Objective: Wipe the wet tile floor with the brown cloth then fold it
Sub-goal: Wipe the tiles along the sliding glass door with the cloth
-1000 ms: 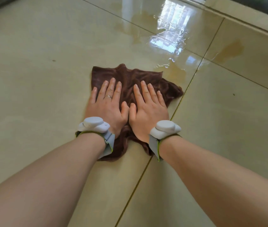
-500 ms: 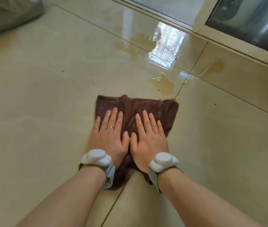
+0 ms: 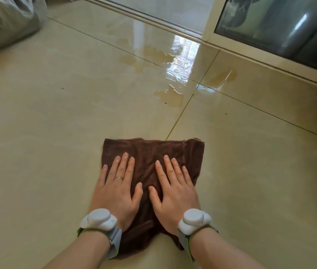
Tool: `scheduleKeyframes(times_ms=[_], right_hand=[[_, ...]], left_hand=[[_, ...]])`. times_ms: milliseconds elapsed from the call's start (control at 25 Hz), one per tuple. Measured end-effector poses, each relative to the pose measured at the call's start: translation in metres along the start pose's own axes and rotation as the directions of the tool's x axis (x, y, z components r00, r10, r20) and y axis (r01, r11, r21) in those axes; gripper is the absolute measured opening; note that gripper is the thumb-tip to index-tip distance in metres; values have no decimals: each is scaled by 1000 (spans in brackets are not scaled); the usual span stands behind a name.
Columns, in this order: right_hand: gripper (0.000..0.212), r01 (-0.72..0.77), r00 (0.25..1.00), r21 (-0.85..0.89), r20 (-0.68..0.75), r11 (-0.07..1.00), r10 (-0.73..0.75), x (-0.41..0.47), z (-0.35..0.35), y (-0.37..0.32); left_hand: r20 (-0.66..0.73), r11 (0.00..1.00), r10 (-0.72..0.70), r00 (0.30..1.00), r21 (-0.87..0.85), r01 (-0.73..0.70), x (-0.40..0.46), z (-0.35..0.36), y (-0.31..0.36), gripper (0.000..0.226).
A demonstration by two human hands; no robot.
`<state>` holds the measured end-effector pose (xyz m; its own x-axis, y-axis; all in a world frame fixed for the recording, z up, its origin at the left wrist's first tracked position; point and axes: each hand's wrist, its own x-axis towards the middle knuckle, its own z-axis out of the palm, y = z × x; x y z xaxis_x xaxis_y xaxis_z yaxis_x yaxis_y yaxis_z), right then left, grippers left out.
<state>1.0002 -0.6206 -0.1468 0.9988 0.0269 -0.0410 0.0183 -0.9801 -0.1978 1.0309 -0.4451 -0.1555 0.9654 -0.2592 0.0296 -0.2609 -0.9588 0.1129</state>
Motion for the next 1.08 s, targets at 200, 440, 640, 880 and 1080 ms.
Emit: scheduleKeyframes(times_ms=[200, 440, 640, 880, 1080], right_hand=[[70, -102, 994, 24, 46, 995, 101, 40, -13, 21], [70, -181, 983, -3, 14, 983, 181, 112, -22, 54], [70, -233, 972, 22, -15, 972, 233, 144, -22, 66], [75, -263, 965, 9, -21, 965, 263, 136, -22, 60], [75, -354, 934, 38, -32, 935, 355, 87, -12, 31]], left_hand=[[8, 1000, -5, 1000, -30, 6, 54, 1, -1, 70], [-4, 998, 21, 1000, -67, -21, 143, 7, 19, 74], [-4, 994, 61, 998, -94, -61, 189, 9, 27, 74], [43, 993, 94, 995, -75, -91, 187, 7, 27, 76], [89, 972, 224, 971, -92, -216, 153, -2, 18, 74]])
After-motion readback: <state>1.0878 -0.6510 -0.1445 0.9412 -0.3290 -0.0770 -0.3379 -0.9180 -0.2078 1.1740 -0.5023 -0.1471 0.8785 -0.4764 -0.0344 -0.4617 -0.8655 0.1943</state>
